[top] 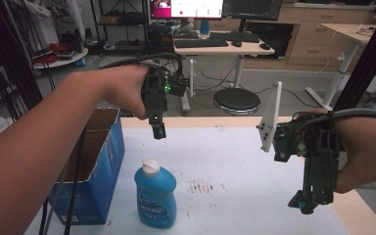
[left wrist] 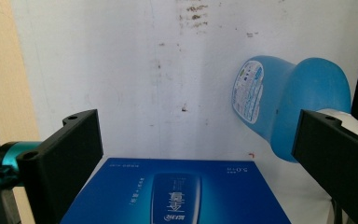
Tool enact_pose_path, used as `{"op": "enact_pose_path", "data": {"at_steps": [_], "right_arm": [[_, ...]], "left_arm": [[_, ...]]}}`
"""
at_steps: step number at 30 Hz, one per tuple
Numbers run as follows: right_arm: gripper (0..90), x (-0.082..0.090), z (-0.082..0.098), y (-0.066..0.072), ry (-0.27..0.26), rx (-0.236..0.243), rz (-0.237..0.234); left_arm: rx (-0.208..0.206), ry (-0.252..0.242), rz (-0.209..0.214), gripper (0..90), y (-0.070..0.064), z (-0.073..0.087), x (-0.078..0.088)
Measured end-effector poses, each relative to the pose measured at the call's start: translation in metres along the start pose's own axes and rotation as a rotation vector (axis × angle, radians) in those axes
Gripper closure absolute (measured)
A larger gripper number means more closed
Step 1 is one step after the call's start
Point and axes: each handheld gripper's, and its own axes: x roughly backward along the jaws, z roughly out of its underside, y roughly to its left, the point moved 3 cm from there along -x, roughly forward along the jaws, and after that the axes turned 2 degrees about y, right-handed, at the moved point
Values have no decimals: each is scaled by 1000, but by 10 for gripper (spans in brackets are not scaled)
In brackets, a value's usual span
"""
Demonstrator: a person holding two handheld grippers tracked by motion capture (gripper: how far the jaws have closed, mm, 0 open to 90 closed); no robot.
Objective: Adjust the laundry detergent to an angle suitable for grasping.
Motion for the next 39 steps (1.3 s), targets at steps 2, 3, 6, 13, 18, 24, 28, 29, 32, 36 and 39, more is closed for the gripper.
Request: {"op": "enact_pose_path", "data": {"at_steps": [2,3,6,13,18,24,28,29,32,36,39], "right_arm": [[32,1,-2,1,-1,5,2],[32,1,-3,1,-1,9,2],[32,2,-5,1,0,17,3],[32,4,-6,2,0,13,7],[32,3,-7,4,-7,23,12],[32,0,-5,8,-4,25,9],[32,1,-2,8,-17,25,9],[32,1,0,8,-20,24,12],[32,1,1,8,-31,21,19],[32,0,2,9,-38,17,31],[32,0,2,10,-42,19,34]], "left_arm": [[2,-6,-1,17,-1,0,0],[4,-1,1,17,-1,2,1],[8,3,3,17,-2,3,2],[8,4,-7,17,-3,3,3],[3,8,-11,17,-7,-1,3],[7,8,-12,17,-9,-2,3],[9,10,-9,17,-8,-3,2],[11,13,-11,17,-8,-4,2],[9,14,-8,17,-8,-6,1],[2,20,-10,17,-13,-14,0],[-8,13,-7,17,-14,-17,0]]}}
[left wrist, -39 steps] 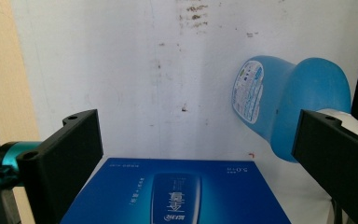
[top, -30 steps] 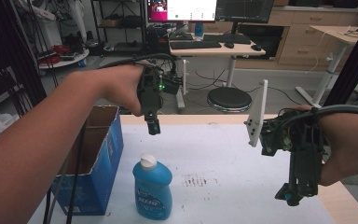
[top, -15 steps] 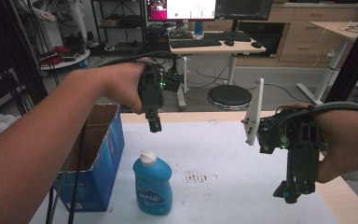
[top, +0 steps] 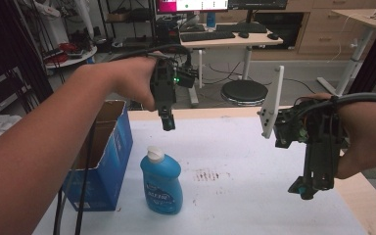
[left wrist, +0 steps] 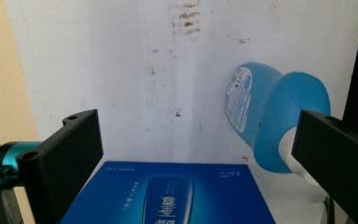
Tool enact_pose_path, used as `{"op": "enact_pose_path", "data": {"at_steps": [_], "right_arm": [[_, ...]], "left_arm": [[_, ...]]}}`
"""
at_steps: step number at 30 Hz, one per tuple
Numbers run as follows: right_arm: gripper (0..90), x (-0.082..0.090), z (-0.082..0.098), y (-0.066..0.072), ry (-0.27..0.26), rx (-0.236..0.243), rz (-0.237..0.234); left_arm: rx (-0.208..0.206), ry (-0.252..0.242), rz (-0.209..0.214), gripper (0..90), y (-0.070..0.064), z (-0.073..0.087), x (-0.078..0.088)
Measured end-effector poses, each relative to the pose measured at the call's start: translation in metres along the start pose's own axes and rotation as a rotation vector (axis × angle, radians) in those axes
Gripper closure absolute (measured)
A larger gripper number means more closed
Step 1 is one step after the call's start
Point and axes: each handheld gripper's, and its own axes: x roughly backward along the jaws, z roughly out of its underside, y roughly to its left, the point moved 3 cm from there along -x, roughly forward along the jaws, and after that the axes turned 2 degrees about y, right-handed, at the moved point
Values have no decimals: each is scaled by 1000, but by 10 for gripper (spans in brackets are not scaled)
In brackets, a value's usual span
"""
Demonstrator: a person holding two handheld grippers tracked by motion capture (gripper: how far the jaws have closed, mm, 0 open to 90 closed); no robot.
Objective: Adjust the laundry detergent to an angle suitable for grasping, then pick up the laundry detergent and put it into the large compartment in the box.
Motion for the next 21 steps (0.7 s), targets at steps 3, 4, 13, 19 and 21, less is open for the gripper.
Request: {"op": "enact_pose_path", "data": {"at_steps": [3,4,13,19,21], "right_arm": [[32,0,0,0,4,0,7],[32,0,0,0,7,2,8],[32,-1,1,2,11,1,19],[32,-4,2,3,16,-4,16],[32,-4,0,4,20,-1,16]], "left_arm": [[3,0,2,17,1,-1,-1],[4,6,1,17,1,-1,-2],[8,15,-11,17,1,-1,-3],[5,10,-19,17,-3,4,-1],[6,7,-18,17,-5,6,0]]}}
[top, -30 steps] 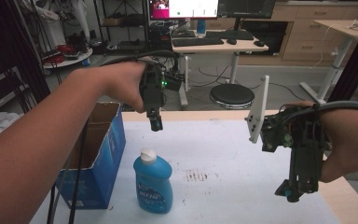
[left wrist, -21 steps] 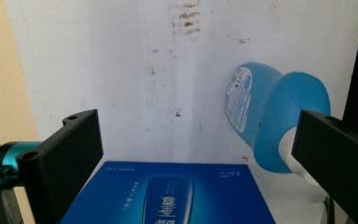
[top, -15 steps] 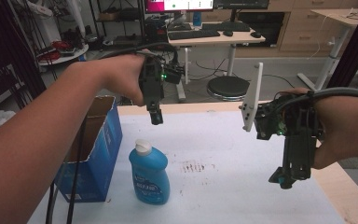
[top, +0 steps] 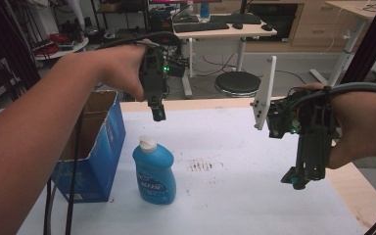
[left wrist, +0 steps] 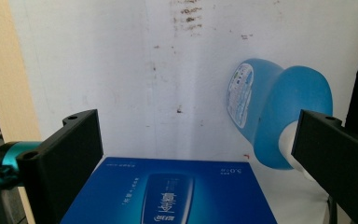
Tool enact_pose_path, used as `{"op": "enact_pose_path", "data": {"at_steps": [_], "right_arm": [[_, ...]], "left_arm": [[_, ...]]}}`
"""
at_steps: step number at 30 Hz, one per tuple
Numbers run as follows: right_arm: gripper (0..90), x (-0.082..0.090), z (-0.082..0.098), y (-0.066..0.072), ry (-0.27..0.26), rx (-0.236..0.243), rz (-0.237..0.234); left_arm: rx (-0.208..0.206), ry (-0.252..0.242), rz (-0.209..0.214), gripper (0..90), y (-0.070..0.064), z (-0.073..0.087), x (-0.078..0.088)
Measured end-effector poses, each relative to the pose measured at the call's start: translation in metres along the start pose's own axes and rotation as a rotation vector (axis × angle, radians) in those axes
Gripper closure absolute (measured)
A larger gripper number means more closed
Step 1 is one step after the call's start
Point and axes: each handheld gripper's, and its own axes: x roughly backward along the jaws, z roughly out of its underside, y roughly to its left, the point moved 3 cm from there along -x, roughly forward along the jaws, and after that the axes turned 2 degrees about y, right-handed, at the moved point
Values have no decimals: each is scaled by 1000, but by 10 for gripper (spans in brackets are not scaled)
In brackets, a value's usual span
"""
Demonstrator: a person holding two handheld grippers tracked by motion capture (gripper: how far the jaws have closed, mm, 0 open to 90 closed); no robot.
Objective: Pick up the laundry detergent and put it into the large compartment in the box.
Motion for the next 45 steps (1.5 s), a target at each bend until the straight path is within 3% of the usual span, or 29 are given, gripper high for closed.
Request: {"op": "enact_pose_path", "data": {"at_steps": [13,21,28,45], "right_arm": [[32,2,-7,3,-3,19,-3],[32,2,-9,3,7,13,-5],[32,4,-9,4,5,10,-1],[32,7,-13,10,6,14,4]], "left_arm": [[-21,-19,4,17,-13,10,11],[-55,-41,48,17,-26,21,6],[-80,-90,80,17,-37,29,2],[-155,-75,55,17,-58,26,-13]]}}
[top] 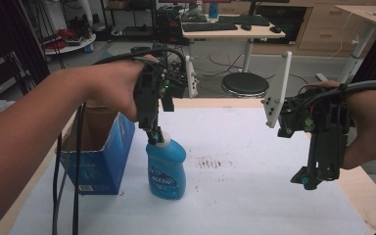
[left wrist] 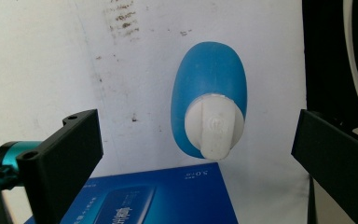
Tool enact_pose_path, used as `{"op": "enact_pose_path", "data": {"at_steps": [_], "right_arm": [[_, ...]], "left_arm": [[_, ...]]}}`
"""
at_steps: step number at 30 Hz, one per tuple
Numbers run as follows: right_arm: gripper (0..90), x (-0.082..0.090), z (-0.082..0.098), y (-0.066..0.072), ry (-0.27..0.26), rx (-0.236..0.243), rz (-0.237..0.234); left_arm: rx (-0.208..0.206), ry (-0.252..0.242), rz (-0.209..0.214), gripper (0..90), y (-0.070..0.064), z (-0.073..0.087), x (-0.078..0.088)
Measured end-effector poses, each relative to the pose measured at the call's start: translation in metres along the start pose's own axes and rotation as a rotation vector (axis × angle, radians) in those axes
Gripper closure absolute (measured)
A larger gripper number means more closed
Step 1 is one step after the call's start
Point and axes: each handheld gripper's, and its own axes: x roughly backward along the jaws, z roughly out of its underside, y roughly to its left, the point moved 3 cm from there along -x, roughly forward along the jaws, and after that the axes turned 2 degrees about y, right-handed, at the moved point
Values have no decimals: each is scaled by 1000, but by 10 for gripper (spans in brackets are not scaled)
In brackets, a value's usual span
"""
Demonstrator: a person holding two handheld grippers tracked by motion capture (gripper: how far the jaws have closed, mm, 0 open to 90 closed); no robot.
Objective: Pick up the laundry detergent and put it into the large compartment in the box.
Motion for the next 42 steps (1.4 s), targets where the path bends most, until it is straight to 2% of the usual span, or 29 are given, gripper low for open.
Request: {"op": "enact_pose_path", "data": {"at_steps": [6,14,22,33,42], "right_arm": [[32,-1,1,2,2,1,-2],[32,-2,1,3,-2,4,-1],[32,-4,3,3,-1,-3,-6],[32,-4,3,4,-1,-3,-6],[32,-6,3,5,-4,-6,-9]], "left_arm": [[-14,7,-1,17,-4,-1,-12],[-46,60,-6,17,-9,-5,-32],[-62,75,-5,17,-11,-5,-46],[-80,109,-28,17,-12,-7,-57],[-101,131,-28,17,-14,-7,-66]]}}
